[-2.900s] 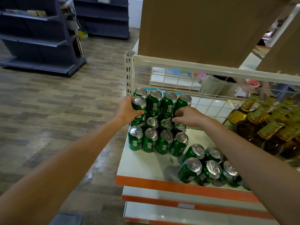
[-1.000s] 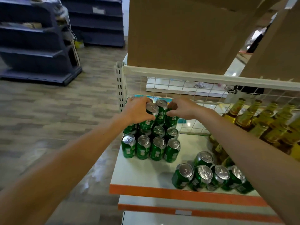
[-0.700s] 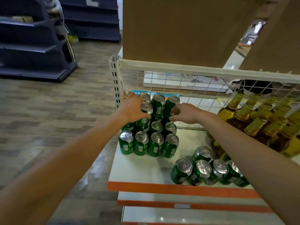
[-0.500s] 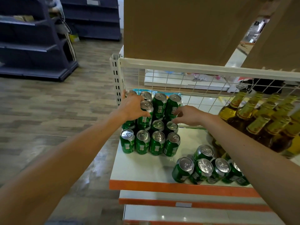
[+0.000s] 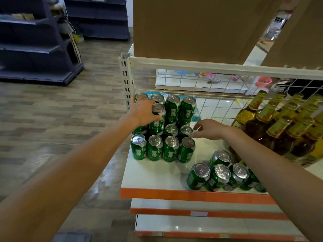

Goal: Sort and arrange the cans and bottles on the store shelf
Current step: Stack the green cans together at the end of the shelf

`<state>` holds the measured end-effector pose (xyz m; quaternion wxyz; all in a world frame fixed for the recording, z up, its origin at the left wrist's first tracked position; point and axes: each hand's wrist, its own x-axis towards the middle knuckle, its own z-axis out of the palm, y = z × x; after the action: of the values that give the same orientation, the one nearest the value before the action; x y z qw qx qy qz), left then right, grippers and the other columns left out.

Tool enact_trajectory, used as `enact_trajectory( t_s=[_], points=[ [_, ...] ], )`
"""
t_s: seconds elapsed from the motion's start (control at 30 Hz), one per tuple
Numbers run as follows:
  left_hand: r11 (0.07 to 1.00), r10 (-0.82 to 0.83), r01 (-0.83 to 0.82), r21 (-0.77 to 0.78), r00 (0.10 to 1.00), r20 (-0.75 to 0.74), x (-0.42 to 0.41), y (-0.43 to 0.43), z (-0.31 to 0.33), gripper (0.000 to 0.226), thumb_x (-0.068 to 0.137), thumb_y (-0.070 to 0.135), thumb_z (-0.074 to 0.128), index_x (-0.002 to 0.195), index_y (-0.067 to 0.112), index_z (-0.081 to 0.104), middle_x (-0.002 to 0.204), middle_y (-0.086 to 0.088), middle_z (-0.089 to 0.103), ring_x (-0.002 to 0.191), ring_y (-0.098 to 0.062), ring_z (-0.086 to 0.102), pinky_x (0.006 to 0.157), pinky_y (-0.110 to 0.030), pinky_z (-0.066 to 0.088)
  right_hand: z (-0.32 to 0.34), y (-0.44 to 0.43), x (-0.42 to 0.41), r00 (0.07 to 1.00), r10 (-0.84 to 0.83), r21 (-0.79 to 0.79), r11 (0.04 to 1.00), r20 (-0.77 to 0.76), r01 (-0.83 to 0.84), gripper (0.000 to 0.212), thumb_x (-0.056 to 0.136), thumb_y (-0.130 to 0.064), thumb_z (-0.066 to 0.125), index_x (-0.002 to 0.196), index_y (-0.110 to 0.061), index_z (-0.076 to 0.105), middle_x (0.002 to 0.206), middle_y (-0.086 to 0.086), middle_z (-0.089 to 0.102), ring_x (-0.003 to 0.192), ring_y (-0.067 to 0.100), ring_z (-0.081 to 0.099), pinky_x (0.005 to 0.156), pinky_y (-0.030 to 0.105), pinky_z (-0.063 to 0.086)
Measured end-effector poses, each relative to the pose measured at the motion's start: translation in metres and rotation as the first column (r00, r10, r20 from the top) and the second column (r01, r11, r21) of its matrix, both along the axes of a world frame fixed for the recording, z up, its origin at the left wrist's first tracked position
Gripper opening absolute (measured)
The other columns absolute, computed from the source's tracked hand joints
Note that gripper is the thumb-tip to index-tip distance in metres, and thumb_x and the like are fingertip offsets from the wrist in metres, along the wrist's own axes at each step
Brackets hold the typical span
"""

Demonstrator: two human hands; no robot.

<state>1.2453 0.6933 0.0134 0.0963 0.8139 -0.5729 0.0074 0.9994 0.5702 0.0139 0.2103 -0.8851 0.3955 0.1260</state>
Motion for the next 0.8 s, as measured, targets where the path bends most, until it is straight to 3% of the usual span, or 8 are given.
enact_trajectory(
  t_s=[0.07,0.13,0.2,0.27,0.37,0.5,0.67,0.8],
  points=[
    [1.0,0.006,-0.007,0.01,0.998,0.057,-0.004,0.004,0.001,0.068,0.077,0.069,0.064,0.125,0.021,0.06,0.132,-0.011,0.057,0.135,-0.031,0.038,0.119,-0.058,0.004,0.001,0.001,-0.009,0.998,0.002,-0.016,1.0,-0.069,-0.003,0.056,0.087,-0.044,0.07,0.133,-0.017,0.055,0.132,0.005,0.058,0.114,0.023,0.055,0.093,0.033,0.047],
    [0.992,-0.007,0.023,-0.127,0.992,0.128,-0.015,0.006,0.002,0.075,0.082,0.066,0.061,0.138,0.017,0.051,0.135,-0.012,0.055,0.134,-0.032,0.04,0.119,-0.056,0.01,0.002,0.002,-0.022,0.986,-0.003,-0.043,0.999,-0.165,-0.004,0.059,0.085,-0.04,0.073,0.136,-0.017,0.053,0.136,0.004,0.055,0.119,0.024,0.053,0.093,0.032,0.045],
    [0.938,-0.059,0.108,-0.33,0.986,0.157,-0.034,0.007,0.002,0.061,0.089,0.057,0.057,0.134,0.015,0.055,0.128,-0.009,0.059,0.124,-0.029,0.047,0.115,-0.049,0.027,0.004,0.004,-0.037,0.965,-0.025,-0.067,0.998,-0.259,0.008,0.062,0.084,-0.039,0.074,0.137,-0.016,0.053,0.138,0.003,0.052,0.123,0.024,0.05,0.096,0.034,0.045],
    [0.886,-0.172,0.198,-0.419,0.98,0.098,-0.059,0.003,0.0,0.049,0.094,0.048,0.056,0.13,0.014,0.058,0.125,-0.006,0.06,0.121,-0.025,0.049,0.109,-0.042,0.034,-0.001,0.008,-0.049,0.941,-0.038,-0.083,0.996,-0.337,0.011,0.06,0.082,-0.041,0.076,0.133,-0.014,0.058,0.136,0.003,0.054,0.121,0.025,0.053,0.096,0.035,0.048],
    [0.889,-0.325,0.278,-0.362,0.943,-0.073,-0.099,-0.006,-0.009,0.042,0.095,0.037,0.058,0.131,0.016,0.057,0.128,-0.004,0.057,0.123,-0.022,0.048,0.105,-0.039,0.038,-0.014,0.012,-0.061,0.924,-0.063,-0.113,0.993,-0.378,0.021,0.054,0.08,-0.041,0.077,0.122,-0.01,0.065,0.123,0.005,0.062,0.11,0.024,0.06,0.09,0.035,0.054],
    [0.924,-0.359,0.323,-0.206,0.918,-0.17,-0.135,-0.019,-0.032,0.043,0.095,0.036,0.058,0.134,0.018,0.055,0.133,-0.002,0.055,0.125,-0.021,0.046,0.104,-0.038,0.04,-0.023,0.015,-0.067,0.889,-0.08,-0.173,0.985,-0.452,0.0,0.043,0.078,-0.034,0.078,0.11,-0.008,0.065,0.099,0.005,0.063,0.088,0.023,0.063,0.071,0.03,0.053],
    [0.939,-0.344,0.336,-0.075,0.901,-0.266,-0.15,-0.026,-0.053,0.045,0.094,0.033,0.061,0.136,0.018,0.054,0.134,-0.003,0.055,0.127,-0.02,0.046,0.103,-0.036,0.041,-0.015,0.004,-0.076,0.921,-0.099,-0.158,0.987,-0.376,0.041,0.038,0.074,-0.038,0.08,0.099,-0.01,0.071,0.095,0.004,0.069,0.083,0.021,0.065,0.063,0.029,0.053],
    [0.935,-0.341,0.349,-0.061,0.842,-0.417,-0.149,-0.03,-0.043,0.05,0.09,0.028,0.068,0.136,0.015,0.055,0.132,-0.004,0.059,0.121,-0.018,0.054,0.102,-0.034,0.046,0.021,-0.004,-0.065,0.951,-0.105,-0.144,0.987,-0.292,0.065,0.037,0.073,-0.044,0.08,0.088,-0.012,0.067,0.087,0.002,0.064,0.078,0.019,0.062,0.056,0.028,0.046]
  ],
)
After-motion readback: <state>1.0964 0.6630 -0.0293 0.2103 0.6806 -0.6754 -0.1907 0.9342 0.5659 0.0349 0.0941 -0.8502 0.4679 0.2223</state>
